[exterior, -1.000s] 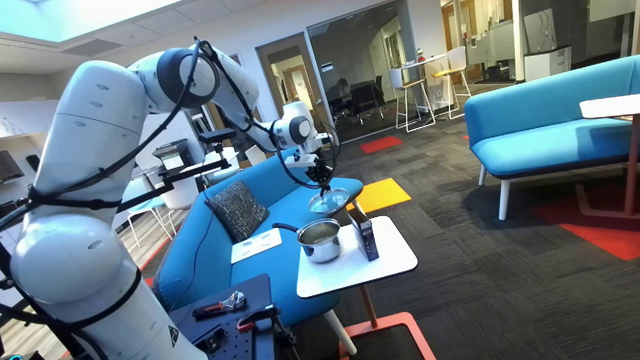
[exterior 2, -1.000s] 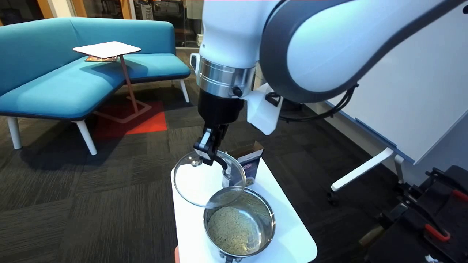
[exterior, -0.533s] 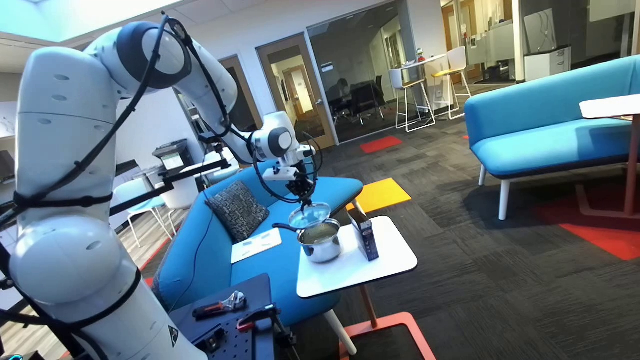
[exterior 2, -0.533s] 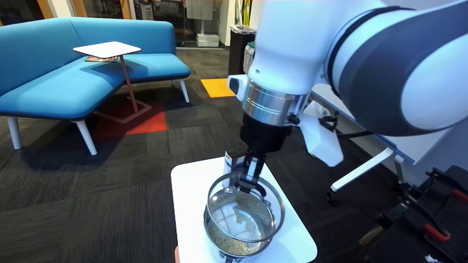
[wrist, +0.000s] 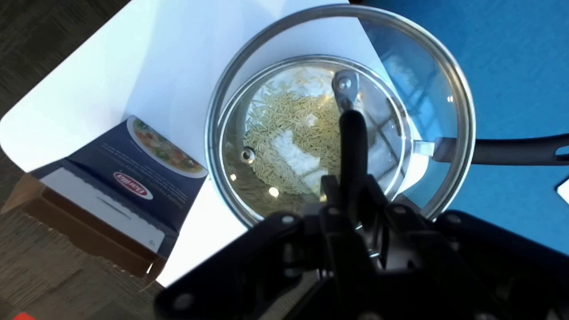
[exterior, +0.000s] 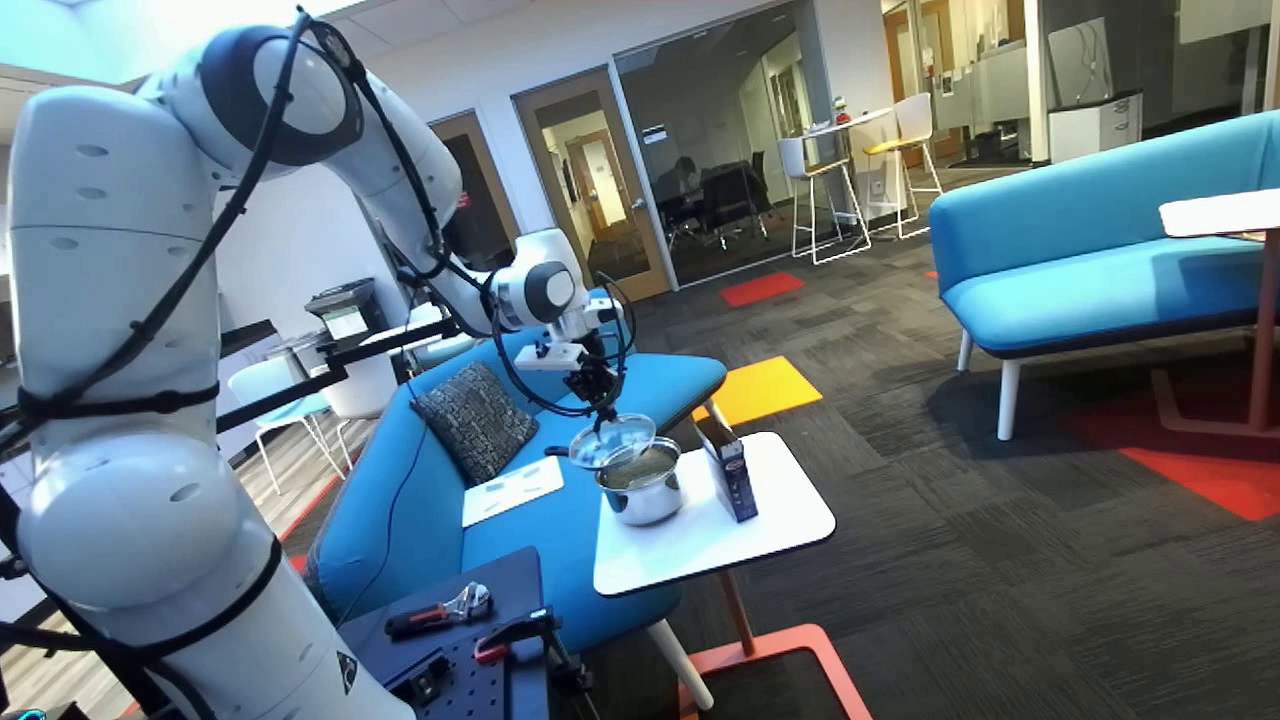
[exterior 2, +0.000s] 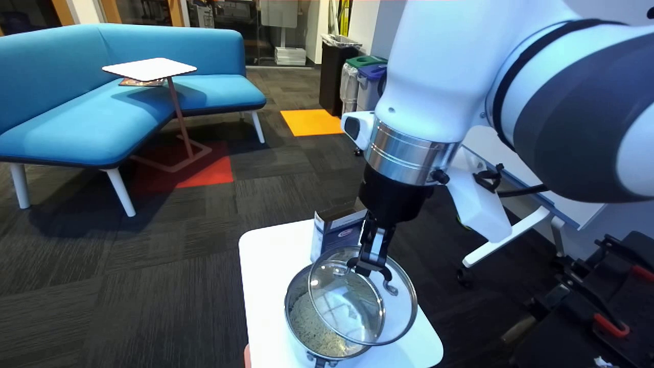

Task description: Pour some of the contents of the blue box into the silver pot and close the pot with the glass lid

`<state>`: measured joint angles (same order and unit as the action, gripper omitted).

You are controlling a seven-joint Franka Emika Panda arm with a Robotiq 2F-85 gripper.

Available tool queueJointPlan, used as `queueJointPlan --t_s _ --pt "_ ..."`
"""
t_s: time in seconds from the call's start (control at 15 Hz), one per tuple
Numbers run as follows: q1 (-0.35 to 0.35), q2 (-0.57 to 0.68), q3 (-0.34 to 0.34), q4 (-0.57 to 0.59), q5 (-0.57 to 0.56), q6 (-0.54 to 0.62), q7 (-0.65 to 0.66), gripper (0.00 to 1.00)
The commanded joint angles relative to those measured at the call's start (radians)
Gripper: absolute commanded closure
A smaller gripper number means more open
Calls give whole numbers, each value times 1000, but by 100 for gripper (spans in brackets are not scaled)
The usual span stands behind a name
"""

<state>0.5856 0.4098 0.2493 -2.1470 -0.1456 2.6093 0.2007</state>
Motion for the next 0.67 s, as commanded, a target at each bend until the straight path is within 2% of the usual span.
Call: queueJointPlan --t_s 0.0,0.07,0.6 --pt "-10 0 10 1 -6 0 3 85" --pt "-10 0 10 1 -6 0 4 96" --pt "-2 67 -6 118 -42 -62 -22 96"
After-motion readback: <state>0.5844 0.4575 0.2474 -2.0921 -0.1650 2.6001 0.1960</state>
